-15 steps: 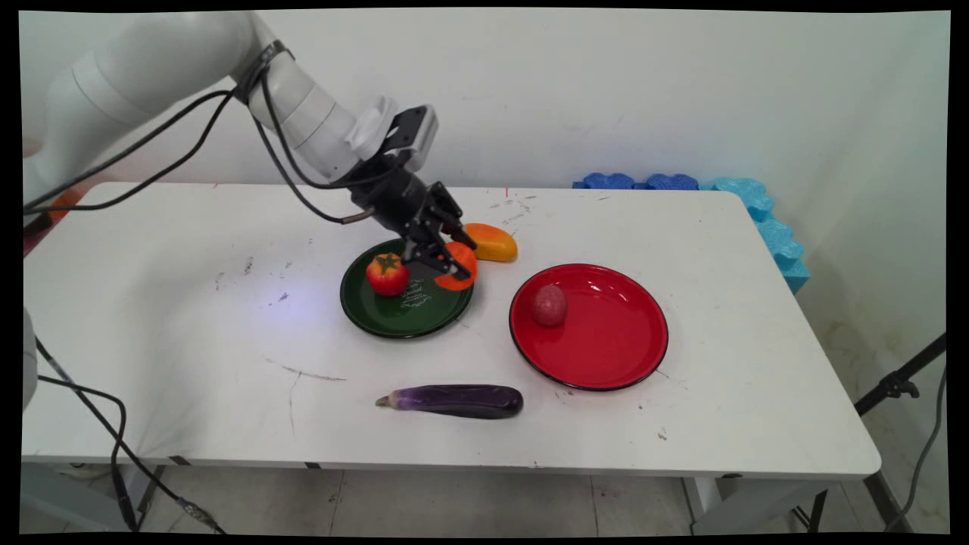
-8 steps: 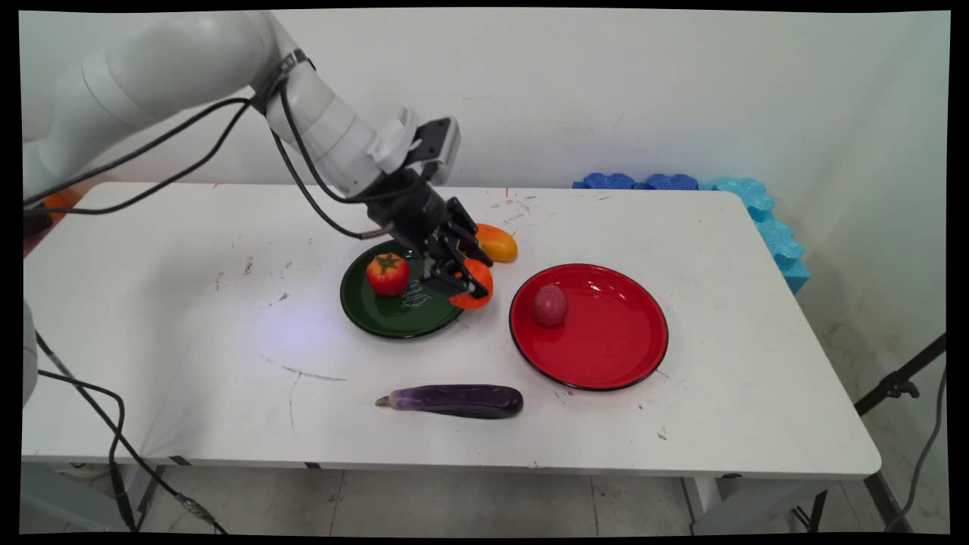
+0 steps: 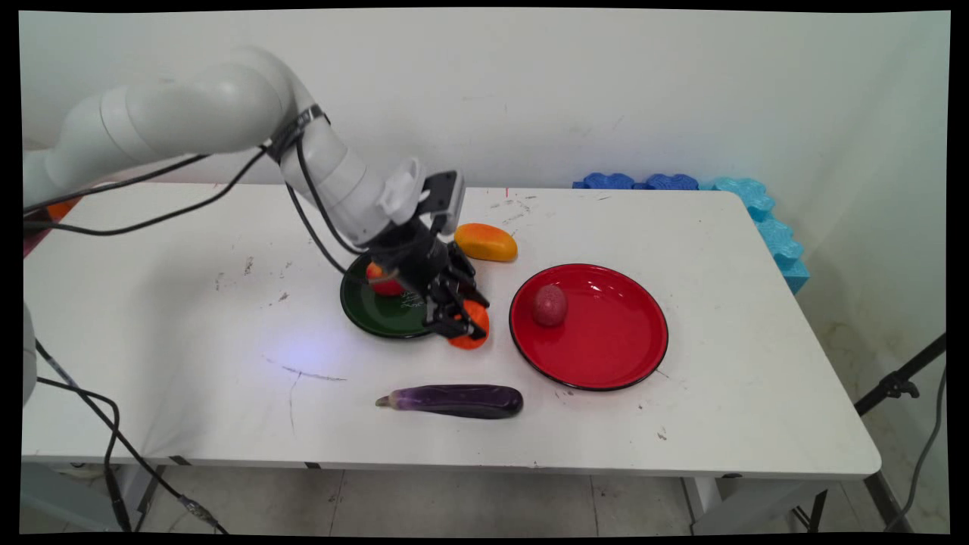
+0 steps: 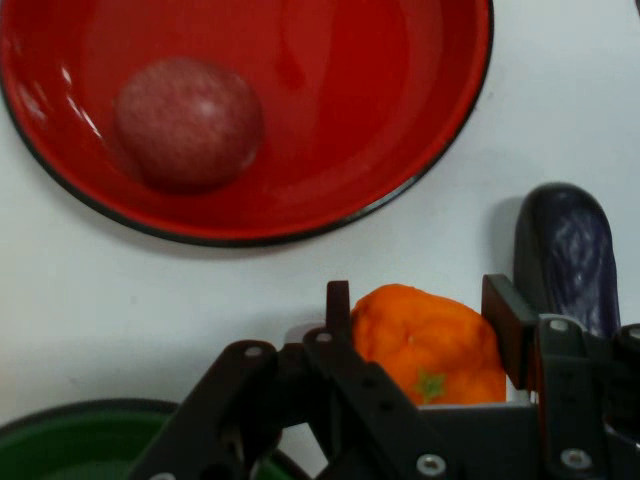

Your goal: Place the picked object on the table

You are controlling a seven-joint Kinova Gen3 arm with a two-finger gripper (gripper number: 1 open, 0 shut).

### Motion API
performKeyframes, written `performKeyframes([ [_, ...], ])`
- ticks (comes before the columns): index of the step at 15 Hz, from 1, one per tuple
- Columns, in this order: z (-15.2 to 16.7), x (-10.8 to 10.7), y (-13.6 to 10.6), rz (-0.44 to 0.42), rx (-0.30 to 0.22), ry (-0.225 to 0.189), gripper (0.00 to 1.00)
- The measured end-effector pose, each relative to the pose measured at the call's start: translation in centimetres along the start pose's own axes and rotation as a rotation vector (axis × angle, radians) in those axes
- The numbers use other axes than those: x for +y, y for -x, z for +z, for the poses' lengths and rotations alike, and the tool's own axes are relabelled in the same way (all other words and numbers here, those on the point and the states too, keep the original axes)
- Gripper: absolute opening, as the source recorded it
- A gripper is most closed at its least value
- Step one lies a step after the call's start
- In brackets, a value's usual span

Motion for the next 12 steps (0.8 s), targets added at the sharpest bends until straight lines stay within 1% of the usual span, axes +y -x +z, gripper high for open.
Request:
performKeyframes([
  [5, 1.8, 1.4, 1.5, -0.018, -0.010, 0.013, 0.00],
  [12, 3.5, 2.3, 2.9, -0.022, -0.008, 0.003, 0.00],
])
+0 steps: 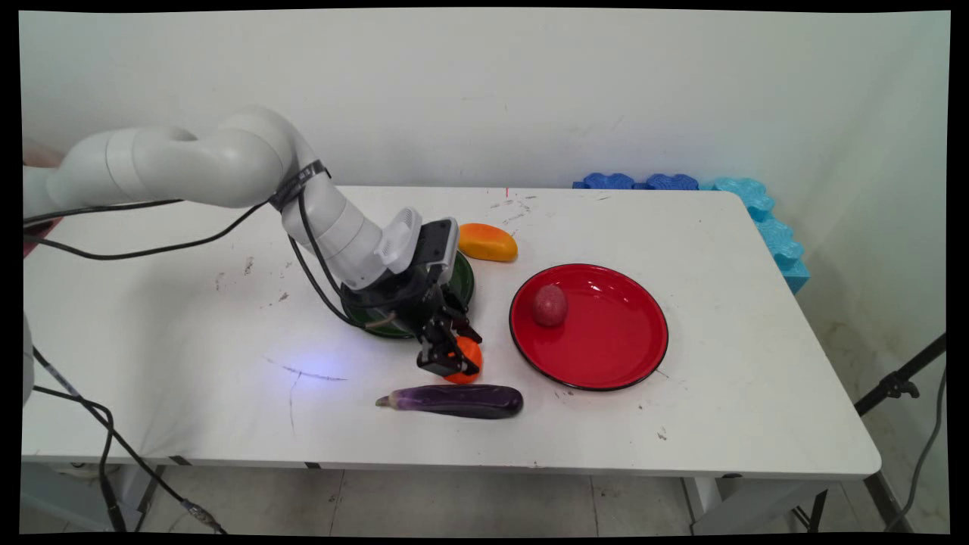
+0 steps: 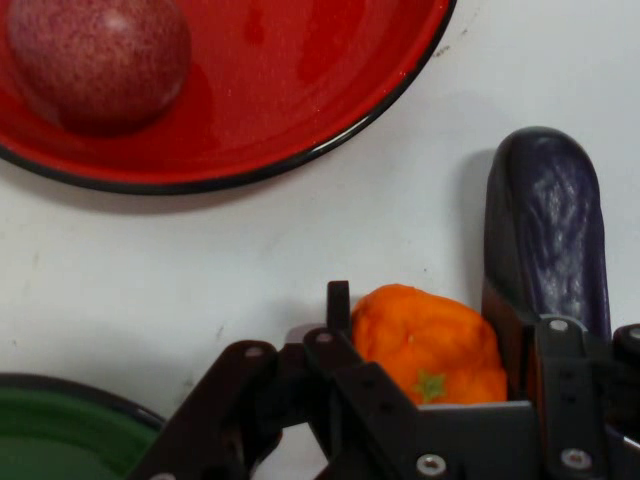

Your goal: Place the picked object on the table

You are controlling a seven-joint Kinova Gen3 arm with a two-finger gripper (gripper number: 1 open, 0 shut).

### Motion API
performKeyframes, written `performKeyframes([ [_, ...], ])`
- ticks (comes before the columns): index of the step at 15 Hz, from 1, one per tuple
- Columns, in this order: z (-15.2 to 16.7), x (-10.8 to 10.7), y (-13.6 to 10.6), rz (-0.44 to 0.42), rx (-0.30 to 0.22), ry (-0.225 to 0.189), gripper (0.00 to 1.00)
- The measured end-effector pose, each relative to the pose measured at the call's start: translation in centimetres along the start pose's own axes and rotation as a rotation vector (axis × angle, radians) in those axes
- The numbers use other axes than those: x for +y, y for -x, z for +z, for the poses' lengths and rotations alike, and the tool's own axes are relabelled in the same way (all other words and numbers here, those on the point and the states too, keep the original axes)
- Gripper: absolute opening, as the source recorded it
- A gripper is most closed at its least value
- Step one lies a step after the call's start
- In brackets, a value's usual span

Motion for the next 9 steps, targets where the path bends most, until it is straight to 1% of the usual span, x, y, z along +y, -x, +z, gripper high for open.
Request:
performKeyframes([
  [5, 0.55, 0.23, 0.22, 0.000, 0.015, -0.013, 0.00],
  [6, 0.60, 0.23, 0.17, 0.000, 0.020, -0.017, 1.00],
  [9, 0.52, 0.20, -0.20, 0.002, 0.046, -0.023, 1.00],
])
